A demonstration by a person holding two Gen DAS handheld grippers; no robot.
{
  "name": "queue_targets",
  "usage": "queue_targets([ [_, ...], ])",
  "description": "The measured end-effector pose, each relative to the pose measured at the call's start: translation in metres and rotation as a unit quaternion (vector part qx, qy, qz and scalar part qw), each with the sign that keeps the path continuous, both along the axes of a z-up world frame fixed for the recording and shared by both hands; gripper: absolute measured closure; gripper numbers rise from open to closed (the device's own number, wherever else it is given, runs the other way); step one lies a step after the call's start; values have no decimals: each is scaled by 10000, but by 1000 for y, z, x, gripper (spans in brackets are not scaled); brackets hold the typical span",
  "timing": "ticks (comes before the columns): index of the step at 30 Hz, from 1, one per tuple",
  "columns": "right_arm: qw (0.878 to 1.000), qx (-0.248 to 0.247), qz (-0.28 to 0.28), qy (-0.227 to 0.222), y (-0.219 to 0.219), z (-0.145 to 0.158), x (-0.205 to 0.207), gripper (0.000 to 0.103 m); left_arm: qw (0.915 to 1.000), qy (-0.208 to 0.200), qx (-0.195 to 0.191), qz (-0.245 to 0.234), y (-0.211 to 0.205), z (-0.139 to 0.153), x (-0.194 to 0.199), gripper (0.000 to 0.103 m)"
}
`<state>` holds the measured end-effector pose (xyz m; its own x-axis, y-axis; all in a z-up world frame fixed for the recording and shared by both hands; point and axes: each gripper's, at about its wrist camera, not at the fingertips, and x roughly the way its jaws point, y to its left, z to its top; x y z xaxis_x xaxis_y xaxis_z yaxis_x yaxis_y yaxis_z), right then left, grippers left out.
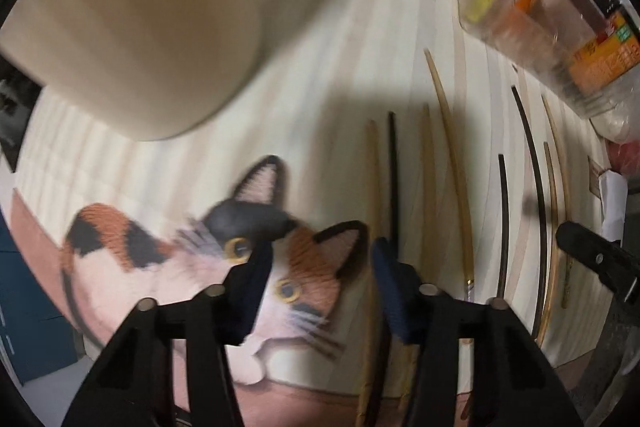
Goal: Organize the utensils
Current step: 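Close the right tool on a dark chopstick while the left tool grasps a light wooden chopstick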
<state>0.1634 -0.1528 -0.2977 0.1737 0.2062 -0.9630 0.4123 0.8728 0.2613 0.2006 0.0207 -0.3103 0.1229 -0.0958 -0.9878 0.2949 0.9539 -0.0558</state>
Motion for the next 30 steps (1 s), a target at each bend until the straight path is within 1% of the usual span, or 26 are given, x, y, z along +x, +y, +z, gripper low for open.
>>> queue_targets([
  [1,10000,-4,-18,30,-1,-3,1,76,10000,30,57,-68,-5,-6,1,58],
  [2,10000,20,-35,66,-2,-7,1,76,9999,41,90,-125,-9,-9,2,65],
  [3,9999,44,-31,104,-3,-10,2,76,9997,57,91,-205,-13,-13,3,67],
  [5,9998,97,-10,175,-3,-17,5,76,9991,-122,263,-321,-21,-12,2,81],
  [7,9995,142,70,279,0,-25,9,76,9992,-130,214,-322,-21,-11,2,98],
  [9,9990,147,195,378,7,-32,14,76,9996,-130,150,-202,-16,-10,3,99],
  [11,9981,54,337,503,15,-40,19,76,9997,-172,172,-86,-11,-10,2,99],
  [12,9968,-44,459,657,21,-47,21,76,9997,-173,179,-32,-5,-9,1,99],
  [13,9965,-180,538,606,26,-44,22,76,9997,-159,180,33,0,-8,1,99],
  [14,9956,-262,642,638,30,-45,23,79,9996,-152,191,115,6,-8,0,99],
  [15,9932,-482,795,701,36,-44,23,88,9995,-148,203,180,13,-7,-2,99],
  [17,9926,-425,846,757,40,-45,21,98,9994,-111,195,281,24,-7,-7,99],
  [19,9898,-611,977,835,45,-42,16,98,9990,-82,199,385,34,-6,-16,99],
  [25,9805,-809,1312,1222,48,-37,-10,98,9982,41,-67,586,53,-2,-47,99],
  [28,9761,-896,1408,1390,50,-36,-16,98,9983,58,-135,562,54,-4,-65,99],
  [30,9741,-925,1489,1428,50,-35,-16,98,9989,-19,-90,468,48,-5,-78,99],
])
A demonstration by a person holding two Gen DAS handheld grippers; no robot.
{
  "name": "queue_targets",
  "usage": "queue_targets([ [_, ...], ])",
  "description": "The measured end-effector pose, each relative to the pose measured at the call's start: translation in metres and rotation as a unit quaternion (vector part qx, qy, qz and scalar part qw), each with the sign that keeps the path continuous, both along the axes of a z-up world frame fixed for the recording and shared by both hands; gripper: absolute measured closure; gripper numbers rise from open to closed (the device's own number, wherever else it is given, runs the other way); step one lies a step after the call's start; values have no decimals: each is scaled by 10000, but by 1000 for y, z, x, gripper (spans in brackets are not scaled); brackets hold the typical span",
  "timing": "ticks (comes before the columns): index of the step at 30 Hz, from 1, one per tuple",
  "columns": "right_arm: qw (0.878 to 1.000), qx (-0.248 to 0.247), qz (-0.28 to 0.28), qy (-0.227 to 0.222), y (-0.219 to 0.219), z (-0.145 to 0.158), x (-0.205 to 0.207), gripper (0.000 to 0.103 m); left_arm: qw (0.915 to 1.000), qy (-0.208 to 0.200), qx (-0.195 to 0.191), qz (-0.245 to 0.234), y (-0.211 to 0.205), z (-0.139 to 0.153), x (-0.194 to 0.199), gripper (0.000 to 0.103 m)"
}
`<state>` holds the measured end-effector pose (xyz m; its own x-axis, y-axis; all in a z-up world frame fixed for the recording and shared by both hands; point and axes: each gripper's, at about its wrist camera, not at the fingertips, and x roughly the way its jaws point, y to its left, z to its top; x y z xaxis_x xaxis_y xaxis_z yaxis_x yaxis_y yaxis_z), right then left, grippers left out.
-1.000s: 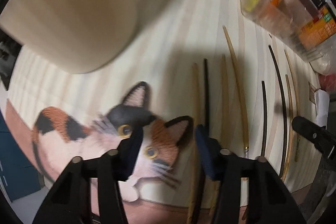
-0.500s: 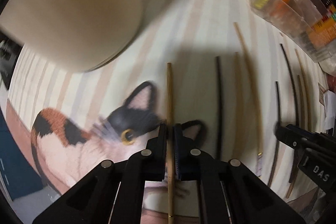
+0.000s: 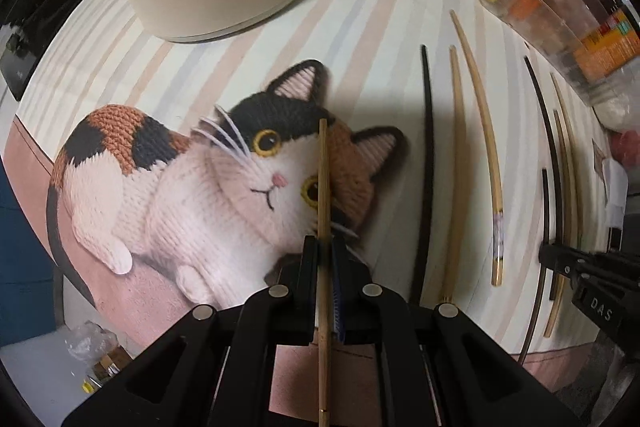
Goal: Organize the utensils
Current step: 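Close the right tool on a dark chopstick while the left tool grasps a light wooden chopstick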
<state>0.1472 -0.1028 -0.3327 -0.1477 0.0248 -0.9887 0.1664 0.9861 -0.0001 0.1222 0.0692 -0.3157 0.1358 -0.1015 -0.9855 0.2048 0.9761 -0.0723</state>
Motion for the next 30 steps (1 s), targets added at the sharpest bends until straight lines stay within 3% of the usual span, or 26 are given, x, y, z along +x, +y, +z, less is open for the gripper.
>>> queue_targets([
  [5,9997,-22,210,129,5,0,10,97,9993,-53,294,-236,-12,0,-12,98],
  [17,9987,439,188,196,-12,-5,14,96,9986,186,502,2,-31,2,30,98],
  [30,9998,135,138,-3,-2,-2,4,95,9990,161,422,-56,-29,1,15,98],
])
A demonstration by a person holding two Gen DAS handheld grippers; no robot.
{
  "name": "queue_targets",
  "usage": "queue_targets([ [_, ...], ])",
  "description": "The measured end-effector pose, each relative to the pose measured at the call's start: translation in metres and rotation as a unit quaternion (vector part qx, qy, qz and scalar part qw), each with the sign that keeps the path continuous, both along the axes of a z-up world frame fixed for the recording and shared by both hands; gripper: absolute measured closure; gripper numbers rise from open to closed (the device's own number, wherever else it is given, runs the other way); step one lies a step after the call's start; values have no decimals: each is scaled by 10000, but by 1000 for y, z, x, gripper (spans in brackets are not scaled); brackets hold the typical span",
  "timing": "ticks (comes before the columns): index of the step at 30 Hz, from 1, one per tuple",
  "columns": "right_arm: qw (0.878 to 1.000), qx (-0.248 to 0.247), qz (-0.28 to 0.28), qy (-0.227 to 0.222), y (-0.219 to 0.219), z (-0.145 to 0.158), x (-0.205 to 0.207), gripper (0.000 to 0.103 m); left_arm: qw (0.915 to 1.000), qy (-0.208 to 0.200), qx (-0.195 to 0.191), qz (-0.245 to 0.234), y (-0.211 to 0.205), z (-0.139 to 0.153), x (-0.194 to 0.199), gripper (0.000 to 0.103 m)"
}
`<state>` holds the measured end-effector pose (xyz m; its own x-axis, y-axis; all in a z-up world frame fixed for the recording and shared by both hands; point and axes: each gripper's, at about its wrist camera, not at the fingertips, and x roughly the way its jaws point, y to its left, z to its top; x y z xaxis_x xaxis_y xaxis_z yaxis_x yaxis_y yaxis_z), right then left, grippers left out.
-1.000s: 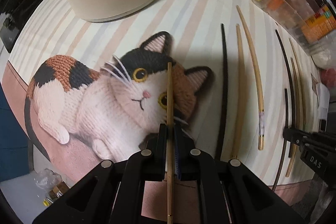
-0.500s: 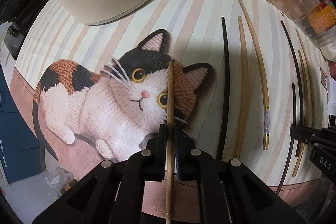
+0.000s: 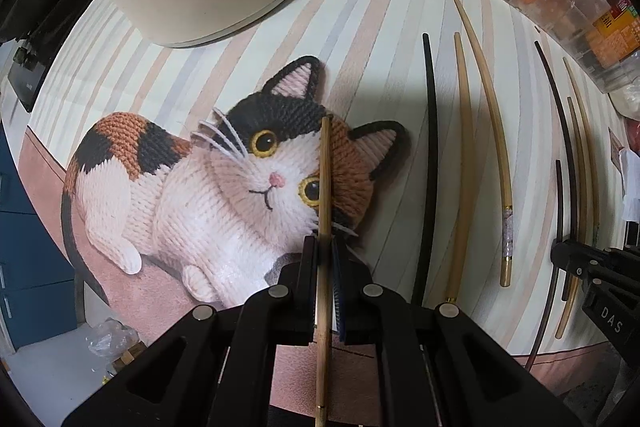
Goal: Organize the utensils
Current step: 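Lift both chopsticks and carry them above the beige holder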
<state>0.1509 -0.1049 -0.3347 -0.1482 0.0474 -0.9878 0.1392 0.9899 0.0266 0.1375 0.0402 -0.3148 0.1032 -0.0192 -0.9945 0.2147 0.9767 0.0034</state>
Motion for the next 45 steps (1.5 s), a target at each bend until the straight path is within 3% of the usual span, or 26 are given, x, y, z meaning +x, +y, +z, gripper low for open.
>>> queue_targets([
  [11,9996,-265,-8,-121,19,4,-5,96,9996,-56,177,-193,-7,2,3,98],
  [15,9992,25,-279,-297,13,10,-15,98,9998,-59,87,-176,-9,6,1,99],
  [29,9838,575,-655,-1565,-13,90,-36,98,9919,-1128,-529,-242,-1,102,-16,99],
  [32,9747,653,-600,-2051,-16,125,-33,98,9852,-1549,-695,-224,1,136,-15,99],
  [36,9539,672,-436,-2893,-15,185,-10,98,9714,-2155,-985,-181,3,191,-2,99],
  [45,8997,799,64,-4291,-1,316,77,99,9367,-3226,-1364,45,15,306,50,99],
])
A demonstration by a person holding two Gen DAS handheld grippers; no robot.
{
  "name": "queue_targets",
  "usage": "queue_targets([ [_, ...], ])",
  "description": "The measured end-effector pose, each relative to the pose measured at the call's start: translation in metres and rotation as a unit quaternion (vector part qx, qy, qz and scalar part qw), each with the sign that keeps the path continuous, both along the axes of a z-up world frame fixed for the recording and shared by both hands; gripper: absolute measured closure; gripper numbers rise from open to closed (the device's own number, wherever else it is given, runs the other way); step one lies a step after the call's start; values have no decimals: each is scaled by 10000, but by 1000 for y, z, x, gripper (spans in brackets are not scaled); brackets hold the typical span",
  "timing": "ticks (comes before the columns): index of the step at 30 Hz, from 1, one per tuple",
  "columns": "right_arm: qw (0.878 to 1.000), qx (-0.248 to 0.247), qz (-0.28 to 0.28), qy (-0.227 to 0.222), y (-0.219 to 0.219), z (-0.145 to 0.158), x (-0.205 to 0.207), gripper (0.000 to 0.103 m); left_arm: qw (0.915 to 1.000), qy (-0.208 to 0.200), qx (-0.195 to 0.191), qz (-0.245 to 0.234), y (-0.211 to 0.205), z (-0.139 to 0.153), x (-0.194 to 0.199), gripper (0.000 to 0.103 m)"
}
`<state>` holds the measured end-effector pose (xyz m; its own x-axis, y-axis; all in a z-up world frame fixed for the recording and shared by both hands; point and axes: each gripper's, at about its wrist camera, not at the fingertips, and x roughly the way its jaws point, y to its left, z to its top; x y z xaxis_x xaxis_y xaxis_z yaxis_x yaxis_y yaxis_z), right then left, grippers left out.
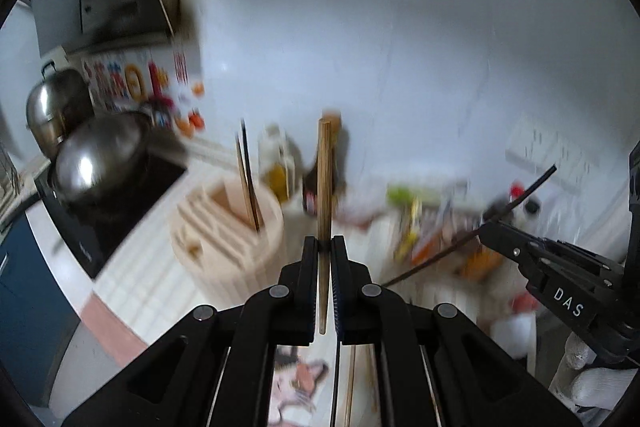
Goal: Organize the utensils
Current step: 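Lift both chopsticks and carry them above the beige holder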
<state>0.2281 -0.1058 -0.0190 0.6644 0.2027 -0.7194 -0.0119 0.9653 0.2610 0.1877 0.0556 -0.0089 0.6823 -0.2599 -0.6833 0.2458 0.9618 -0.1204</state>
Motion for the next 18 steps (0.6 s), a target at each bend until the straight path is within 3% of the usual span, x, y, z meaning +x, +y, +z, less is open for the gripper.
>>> queue_targets([
  [4,9994,57,190,-290,13,36,47,99,9995,-222,-89,187,17,37,31,99],
  [9,9983,249,435,-283,37,50,94,99,9983,-367,-40,456,38,60,64,99],
  [18,9953,322,910,128,77,16,135,99,9963,-59,34,854,63,37,110,99],
])
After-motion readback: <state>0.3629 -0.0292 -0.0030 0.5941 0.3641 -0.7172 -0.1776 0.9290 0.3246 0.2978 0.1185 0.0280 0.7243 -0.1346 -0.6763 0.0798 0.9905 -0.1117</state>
